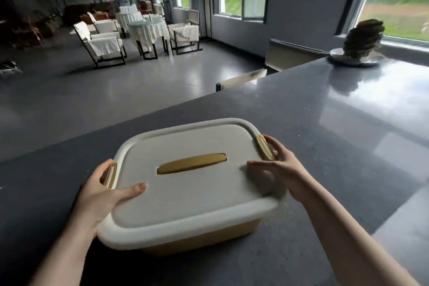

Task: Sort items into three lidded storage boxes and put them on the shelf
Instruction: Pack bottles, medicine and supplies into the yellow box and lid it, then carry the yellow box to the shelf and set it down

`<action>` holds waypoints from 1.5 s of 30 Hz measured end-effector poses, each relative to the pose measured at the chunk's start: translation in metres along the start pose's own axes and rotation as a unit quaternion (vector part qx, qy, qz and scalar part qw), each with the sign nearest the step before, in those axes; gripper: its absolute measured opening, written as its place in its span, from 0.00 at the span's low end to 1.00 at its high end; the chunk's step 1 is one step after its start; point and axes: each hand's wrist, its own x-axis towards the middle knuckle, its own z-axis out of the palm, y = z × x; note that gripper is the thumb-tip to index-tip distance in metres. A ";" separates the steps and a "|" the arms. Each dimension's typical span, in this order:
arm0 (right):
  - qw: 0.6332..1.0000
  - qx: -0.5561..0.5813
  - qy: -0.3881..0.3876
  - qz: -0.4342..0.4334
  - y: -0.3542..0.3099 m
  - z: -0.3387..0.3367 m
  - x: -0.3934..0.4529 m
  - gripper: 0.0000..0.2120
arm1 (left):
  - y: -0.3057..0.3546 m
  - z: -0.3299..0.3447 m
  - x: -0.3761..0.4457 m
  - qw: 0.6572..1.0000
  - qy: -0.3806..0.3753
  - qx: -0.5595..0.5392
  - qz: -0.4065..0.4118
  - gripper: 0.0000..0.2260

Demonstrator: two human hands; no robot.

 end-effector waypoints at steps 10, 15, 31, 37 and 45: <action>0.944 0.060 0.324 0.017 0.012 -0.080 -0.173 0.34 | 0.070 0.123 -0.002 0.936 -0.309 0.057 0.158 0.50; 0.868 0.059 0.493 0.022 0.005 -0.134 -0.280 0.45 | 0.111 0.234 -0.067 0.868 -0.452 0.035 0.202 0.50; 0.673 0.117 0.730 -0.021 0.048 -0.275 -0.515 0.38 | 0.158 0.488 -0.361 0.682 -0.691 0.001 0.238 0.56; 0.587 0.122 0.800 -0.007 0.062 -0.298 -0.571 0.37 | 0.181 0.545 -0.446 0.612 -0.744 0.027 0.267 0.60; 0.433 0.141 0.890 0.020 0.083 -0.291 -0.629 0.41 | 0.179 0.596 -0.575 0.485 -0.824 0.026 0.293 0.55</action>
